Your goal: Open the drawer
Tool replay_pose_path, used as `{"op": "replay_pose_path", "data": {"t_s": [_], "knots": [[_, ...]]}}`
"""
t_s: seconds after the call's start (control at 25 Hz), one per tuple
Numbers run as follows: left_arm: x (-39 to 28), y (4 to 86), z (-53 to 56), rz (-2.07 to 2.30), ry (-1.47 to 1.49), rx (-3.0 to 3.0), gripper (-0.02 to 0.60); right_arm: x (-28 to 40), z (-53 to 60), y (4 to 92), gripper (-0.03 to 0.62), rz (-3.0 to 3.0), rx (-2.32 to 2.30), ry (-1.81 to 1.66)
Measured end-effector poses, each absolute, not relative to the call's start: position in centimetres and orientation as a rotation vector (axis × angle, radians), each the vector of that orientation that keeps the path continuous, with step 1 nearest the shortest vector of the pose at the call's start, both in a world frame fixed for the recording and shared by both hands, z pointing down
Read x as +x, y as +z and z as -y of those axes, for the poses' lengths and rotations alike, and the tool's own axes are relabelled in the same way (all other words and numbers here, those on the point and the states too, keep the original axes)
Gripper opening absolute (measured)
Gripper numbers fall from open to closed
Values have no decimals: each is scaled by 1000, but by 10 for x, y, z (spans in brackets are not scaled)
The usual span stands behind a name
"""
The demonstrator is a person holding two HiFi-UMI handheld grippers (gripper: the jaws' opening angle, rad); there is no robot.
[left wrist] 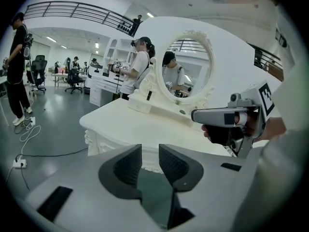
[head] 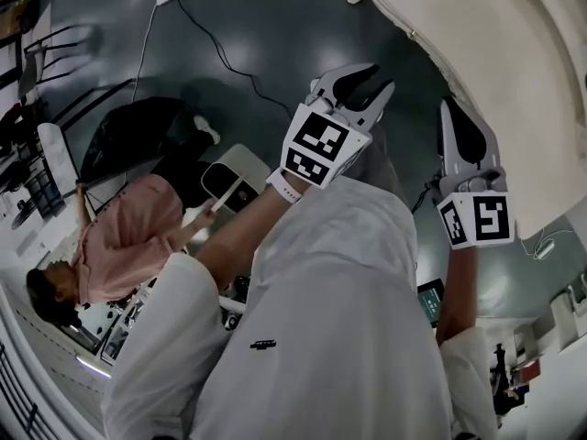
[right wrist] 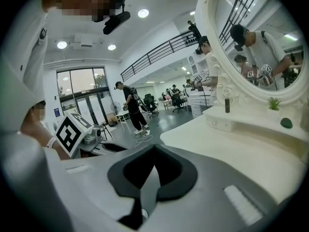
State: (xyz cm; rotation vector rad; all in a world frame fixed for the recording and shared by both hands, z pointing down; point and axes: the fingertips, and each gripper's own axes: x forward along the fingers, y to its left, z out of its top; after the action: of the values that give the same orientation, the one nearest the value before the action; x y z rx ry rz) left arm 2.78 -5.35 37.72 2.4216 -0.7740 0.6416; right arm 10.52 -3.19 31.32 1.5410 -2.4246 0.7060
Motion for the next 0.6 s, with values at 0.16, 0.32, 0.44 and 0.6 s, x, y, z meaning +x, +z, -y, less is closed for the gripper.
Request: {"op": "replay_pose_path", "data": {"t_s": [0.16, 0.32, 0.44, 0.6], "knots": [[31, 396, 57, 760, 677, 2406, 101, 106, 36, 325, 11, 2415, 1544, 725], [31, 413, 66, 771, 693, 2390, 104, 107, 40, 338, 11, 2401, 1554, 735], [27, 427, 70, 790, 728, 2381, 106, 108, 42, 344, 11, 2392, 1561, 741], [29, 449, 70, 807, 774, 2363, 106, 112, 39, 356, 11, 2376, 1571, 759]]}}
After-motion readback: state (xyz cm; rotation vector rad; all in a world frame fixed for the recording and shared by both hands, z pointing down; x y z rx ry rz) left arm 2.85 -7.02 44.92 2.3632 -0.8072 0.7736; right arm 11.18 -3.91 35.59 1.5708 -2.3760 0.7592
